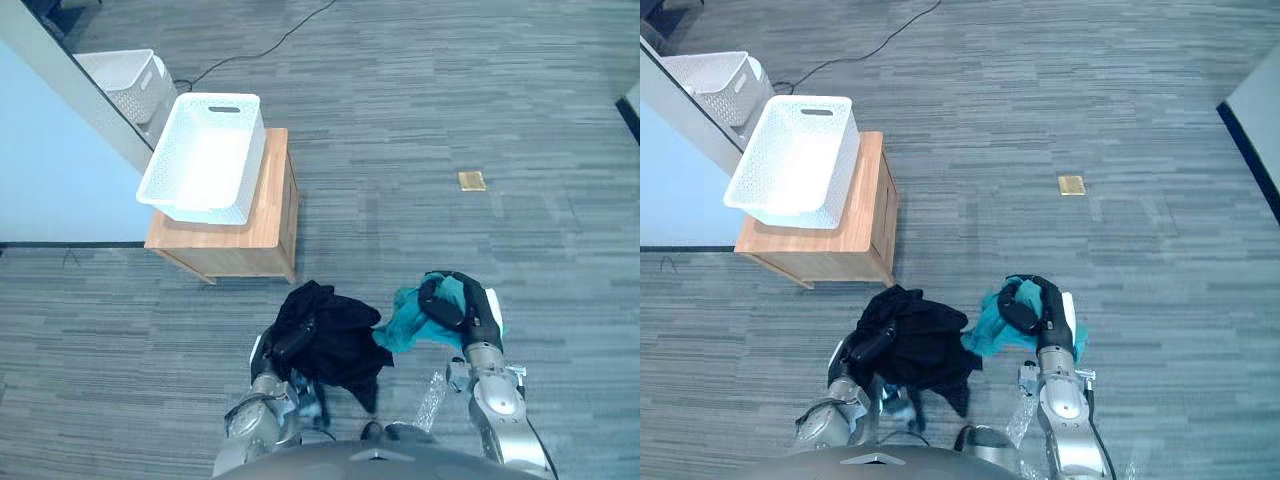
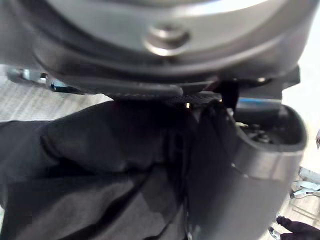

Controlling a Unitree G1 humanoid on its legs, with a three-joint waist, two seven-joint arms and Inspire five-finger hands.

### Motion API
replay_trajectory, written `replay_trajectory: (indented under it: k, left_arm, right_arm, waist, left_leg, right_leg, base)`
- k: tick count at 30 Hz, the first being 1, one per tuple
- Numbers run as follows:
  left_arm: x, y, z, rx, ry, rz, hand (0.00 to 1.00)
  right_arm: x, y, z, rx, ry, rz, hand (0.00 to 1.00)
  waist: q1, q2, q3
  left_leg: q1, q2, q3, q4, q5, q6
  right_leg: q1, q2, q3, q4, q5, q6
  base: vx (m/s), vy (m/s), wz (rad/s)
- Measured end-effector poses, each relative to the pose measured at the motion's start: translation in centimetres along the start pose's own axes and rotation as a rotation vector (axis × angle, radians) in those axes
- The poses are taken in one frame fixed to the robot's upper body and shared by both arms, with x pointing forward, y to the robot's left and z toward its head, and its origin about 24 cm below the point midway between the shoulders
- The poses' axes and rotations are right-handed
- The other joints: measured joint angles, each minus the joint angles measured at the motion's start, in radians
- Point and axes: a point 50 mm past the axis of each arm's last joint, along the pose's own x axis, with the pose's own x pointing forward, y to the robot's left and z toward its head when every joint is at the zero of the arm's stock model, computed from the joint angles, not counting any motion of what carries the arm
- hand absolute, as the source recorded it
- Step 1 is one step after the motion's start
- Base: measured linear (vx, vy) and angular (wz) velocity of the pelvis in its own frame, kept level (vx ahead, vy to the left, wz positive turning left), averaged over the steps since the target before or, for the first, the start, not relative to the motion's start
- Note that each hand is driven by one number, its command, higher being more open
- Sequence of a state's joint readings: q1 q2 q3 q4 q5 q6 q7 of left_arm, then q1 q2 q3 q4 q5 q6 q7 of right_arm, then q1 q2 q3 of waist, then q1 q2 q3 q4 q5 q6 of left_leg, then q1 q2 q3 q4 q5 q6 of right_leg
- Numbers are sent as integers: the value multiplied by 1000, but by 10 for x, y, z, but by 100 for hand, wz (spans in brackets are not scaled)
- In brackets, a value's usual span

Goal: Tidy up the quilt and then pick up the clothes from the bed and put them into the laundry hamper

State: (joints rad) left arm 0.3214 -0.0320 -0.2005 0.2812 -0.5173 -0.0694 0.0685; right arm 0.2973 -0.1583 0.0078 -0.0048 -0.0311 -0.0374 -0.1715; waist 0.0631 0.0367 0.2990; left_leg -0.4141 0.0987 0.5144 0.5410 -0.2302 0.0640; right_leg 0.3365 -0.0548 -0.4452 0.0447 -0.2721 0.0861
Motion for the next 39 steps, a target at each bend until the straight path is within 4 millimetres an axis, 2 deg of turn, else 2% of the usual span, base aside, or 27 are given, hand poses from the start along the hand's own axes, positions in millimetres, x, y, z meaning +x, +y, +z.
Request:
replay_trajectory:
  k: [1, 2, 3, 4, 5, 6, 8, 9, 11, 12, 13, 15, 16, 17, 18, 19, 20, 21, 22, 24, 25, 26, 27, 30, 33, 35, 39]
  left_arm:
    - [0, 0, 2, 7, -4, -5, 0]
    - [1, 1, 3, 11, -3, 0, 0]
    - [1, 2, 6, -7, -15, 24, 0]
    - [0, 10, 8, -9, -24, 56, 0]
    - [0, 13, 14, 8, -46, 53, 0]
    - [-3, 17, 13, 28, -32, 61, 0]
    - [-1, 24, 14, 53, -23, 91, 0]
    - [-1, 26, 9, 62, -4, 105, 0]
    - [-1, 22, 7, 89, 5, 95, 0]
    - [-2, 23, 5, 90, 9, 97, 0]
    - [-3, 23, 5, 92, 10, 98, 0]
    - [-4, 25, 6, 85, 5, 110, 0]
    - [-5, 31, 10, 80, -10, 136, 0]
    - [-5, 33, 11, 77, -16, 147, 0]
    - [-8, 38, 11, 73, -17, 166, 0]
    - [-11, 37, 11, 73, -18, 159, 0]
    - [-14, 34, 15, 70, -44, 146, 0]
    - [-11, 30, 16, 59, -52, 143, 0]
    - [-8, 21, 15, 12, -61, 139, 0]
    - [-10, 12, 11, -16, -57, 114, 0]
    - [-10, 9, 11, -17, -58, 103, 0]
    - [-10, 8, 11, -20, -61, 95, 0]
    - [-9, 6, 11, -18, -65, 87, 0]
    - [-12, 8, 3, -33, -34, 71, 0]
    - [-15, 13, -7, -6, 11, 67, 0]
    - [-17, 14, -15, 9, 49, 64, 0]
    - [-26, 15, -30, 33, 128, 38, 0]
  right_arm:
    - [2, 2, -2, 8, 16, -7, 0]
    - [3, 6, -4, 22, 33, -11, 0]
    - [9, 10, -5, 34, 51, -11, 0]
    - [13, 21, -6, 66, 75, 5, 0]
    - [10, 30, -7, 123, 90, 0, 0]
    - [1, 34, -9, 166, 98, -16, 0]
    - [2, 42, -2, 218, 64, -3, 0]
    - [3, 40, 0, 232, 53, -7, 0]
    - [3, 37, 4, 236, 36, -23, 0]
    - [3, 34, 4, 236, 31, -35, 0]
    - [4, 32, 5, 233, 28, -40, 0]
    - [5, 26, 8, 221, 8, -56, 0]
    - [7, 23, 16, 217, -29, -65, 0]
    - [7, 21, 20, 218, -46, -71, 0]
    - [6, 19, 29, 225, -85, -78, 0]
    - [4, 16, 39, 234, -127, -86, 0]
    - [0, 14, 51, 248, -180, -97, 0]
    - [1, 12, 55, 243, -201, -100, 0]
    - [8, 11, 67, 214, -253, -72, 0]
    - [11, 21, 94, 230, -363, -13, 0]
    - [7, 24, 105, 247, -418, 3, 0]
    - [2, 24, 116, 268, -482, 5, 0]
    - [0, 23, 121, 275, -513, 1, 0]
    - [-5, 8, 133, 267, -603, -59, 0]
    - [-3, -8, 131, 245, -608, -137, 0]
    - [-4, -12, 128, 217, -600, -161, 0]
    - [-5, -19, 121, 196, -573, -199, 0]
  waist:
    - [15, -18, -3]
    - [10, -42, -20]
    - [5, -42, -21]
    - [19, -39, -16]
    - [39, -32, -3]
    - [27, -87, -36]
    - [-28, -142, -59]
    - [-46, -107, -52]
    - [-56, -64, -50]
    - [-69, -23, -50]
    - [-69, -9, -49]
    - [-63, 14, -56]
    - [-56, 14, -56]
    - [-52, 13, -55]
    - [-58, 7, -56]
    - [-98, -3, -56]
    - [-103, -46, -44]
    - [-94, -44, -35]
    - [-38, -13, -36]
    - [-14, 4, -46]
    - [-25, 3, -61]
    - [-56, -4, -74]
    - [-66, -11, -73]
    - [-79, -4, -77]
    - [-88, 11, -90]
    - [-96, 18, -94]
    - [-104, 14, -105]
  left_leg:
    - [11, -41, -5, -27, 58, 108]
    - [26, -66, -4, -41, 54, 113]
    - [27, -50, -32, 1, 19, 145]
    - [23, 0, -47, 110, -11, 190]
    - [28, 44, -49, 233, -50, 138]
    - [151, -82, -76, -36, -52, 132]
    - [242, -176, -149, -100, -63, 124]
    - [313, -183, -202, -143, -66, 124]
    - [402, -180, -277, -215, -64, 121]
    - [478, -168, -365, -270, -59, 108]
    - [501, -158, -392, -285, -59, 105]
    - [541, -123, -470, -290, -81, 59]
    - [578, -95, -532, -288, -114, 2]
    - [596, -82, -557, -287, -128, -18]
    - [635, -50, -589, -287, -158, -70]
    - [641, -18, -613, -300, -189, -124]
    - [677, 27, -622, -339, -220, -178]
    - [688, 63, -627, -348, -217, -202]
    - [697, 148, -599, -348, -178, -235]
    - [680, 248, -592, -305, -89, -204]
    - [641, 280, -575, -299, -37, -159]
    - [589, 313, -506, -316, 51, -80]
    - [554, 315, -448, -275, 60, -71]
    - [482, 293, -63, -5, 17, -63]
    - [505, 256, 185, 21, -56, -50]
    - [537, 240, 230, -79, -58, -59]
    - [616, 138, 172, -355, -2, -210]
  right_leg:
    - [19, -19, 12, 6, -10, 17]
    - [16, -42, 8, 15, -6, 24]
    - [-8, -55, 29, 104, 42, 36]
    - [-17, -37, 66, 194, 112, 8]
    - [-28, -20, 85, 376, 215, -21]
    - [-111, -105, 100, 668, 270, -10]
    - [-279, -190, 156, 997, 193, -80]
    - [-371, -204, 155, 1061, 162, -105]
    - [-472, -206, 145, 1033, 102, -104]
    - [-552, -198, 144, 908, 32, -106]
    - [-579, -188, 152, 822, 22, -110]
    - [-640, -150, 208, 494, 53, -73]
    - [-684, -143, 271, 285, 122, -40]
    - [-699, -141, 304, 222, 154, -38]
    - [-708, -139, 377, 127, 209, -38]
    - [-704, -151, 436, 75, 246, -37]
    - [-699, -146, 491, 95, 399, -45]
    - [-713, -132, 501, 161, 466, 36]
    - [-742, -72, 465, 283, 409, 60]
    - [-736, -34, 359, 380, 304, 5]
    - [-728, -39, 300, 381, 271, -13]
    - [-690, -61, 217, 325, 268, -20]
    - [-663, -75, 175, 286, 270, -19]
    - [-513, -67, 44, 89, 313, -56]
    - [-456, -63, -56, 45, 317, -62]
    - [-421, -67, -104, 19, 324, -65]
    - [-402, -110, -160, 62, 366, -70]
  base:
    - [617, -17, 26]
    - [654, 11, 27]
    - [663, 61, 26]
    - [662, 82, 24]
    - [586, 253, 54]
    - [320, 199, 88]
    - [518, 74, 147]
    - [710, -35, 150]
    - [603, -56, 120]
    - [636, -93, 129]
    - [762, -158, 158]
    - [578, -213, 128]
    - [679, -366, 120]
    - [847, -507, 153]
    - [719, -489, 184]
    - [819, -721, 265]
    - [616, -656, 247]
    - [548, -656, 159]
    - [365, -589, 65]
    - [345, -634, 71]
    - [245, -551, 152]
    - [207, -520, 161]
    - [120, -432, 171]
    - [39, -293, 143]
    - [14, -129, 130]
    - [1, 25, 99]
    - [16, 170, 68]
